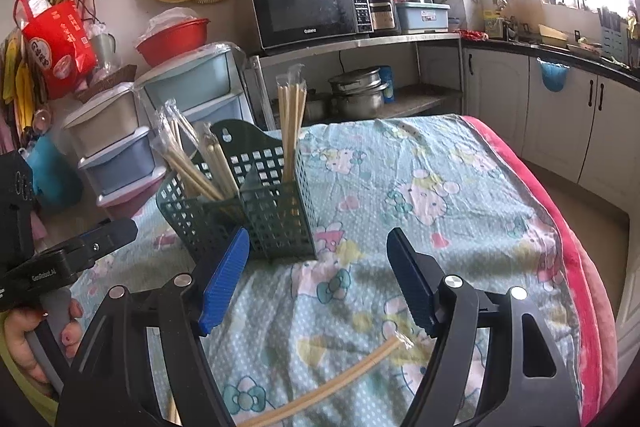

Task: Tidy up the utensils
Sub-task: 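Withdraw both open tools and move toward the last loose chopsticks, then close the left tool on a loose chopstick while the right tool closes on another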

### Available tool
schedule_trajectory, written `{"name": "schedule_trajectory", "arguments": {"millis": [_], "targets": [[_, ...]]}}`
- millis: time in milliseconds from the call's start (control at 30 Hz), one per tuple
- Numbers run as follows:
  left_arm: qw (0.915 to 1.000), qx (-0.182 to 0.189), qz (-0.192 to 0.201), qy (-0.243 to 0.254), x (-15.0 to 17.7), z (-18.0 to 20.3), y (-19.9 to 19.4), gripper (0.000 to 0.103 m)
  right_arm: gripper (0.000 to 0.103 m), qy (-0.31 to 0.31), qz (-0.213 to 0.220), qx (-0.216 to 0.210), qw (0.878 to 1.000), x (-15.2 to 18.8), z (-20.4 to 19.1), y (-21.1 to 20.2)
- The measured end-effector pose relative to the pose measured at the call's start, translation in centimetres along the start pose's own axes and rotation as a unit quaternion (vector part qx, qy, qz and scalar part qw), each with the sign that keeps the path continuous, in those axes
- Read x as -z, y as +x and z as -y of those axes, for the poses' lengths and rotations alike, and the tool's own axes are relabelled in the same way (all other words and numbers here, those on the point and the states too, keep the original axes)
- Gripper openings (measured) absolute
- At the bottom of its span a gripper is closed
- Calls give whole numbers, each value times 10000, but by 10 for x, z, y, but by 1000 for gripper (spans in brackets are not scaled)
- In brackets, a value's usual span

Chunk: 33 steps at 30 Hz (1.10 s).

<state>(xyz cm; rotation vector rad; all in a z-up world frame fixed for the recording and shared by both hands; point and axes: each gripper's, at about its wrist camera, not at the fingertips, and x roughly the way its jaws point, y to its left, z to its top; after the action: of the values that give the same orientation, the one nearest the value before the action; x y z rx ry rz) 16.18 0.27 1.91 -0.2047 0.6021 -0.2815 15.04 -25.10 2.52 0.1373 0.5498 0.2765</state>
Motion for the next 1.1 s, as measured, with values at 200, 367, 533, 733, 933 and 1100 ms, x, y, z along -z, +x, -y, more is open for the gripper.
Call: {"name": "schedule_trajectory", "arguments": {"millis": [200, 367, 533, 733, 933, 1100], "targets": [[9999, -22, -169, -20, 11, -2, 0, 92, 69, 60, -163, 20, 9998, 11, 7, -4], [9994, -17, -341, 2, 23, 1, 0, 92, 69, 82, -285, 14, 9996, 20, 9, -6], [9984, 42, -571, 0, 34, 3, 5, 92, 69, 94, -421, 12, 9991, 26, 13, -5], [9951, 183, -974, 65, 56, 8, 15, 92, 69, 202, -650, 79, 9977, 35, 22, -1], [9892, 345, -1413, -160, 79, 6, 27, 84, 69, 285, -846, 100, 9960, 45, 31, 4], [9842, 432, -1683, -326, 88, 5, 36, 60, 69, 293, -1030, 23, 9942, 52, 35, 9]]}}
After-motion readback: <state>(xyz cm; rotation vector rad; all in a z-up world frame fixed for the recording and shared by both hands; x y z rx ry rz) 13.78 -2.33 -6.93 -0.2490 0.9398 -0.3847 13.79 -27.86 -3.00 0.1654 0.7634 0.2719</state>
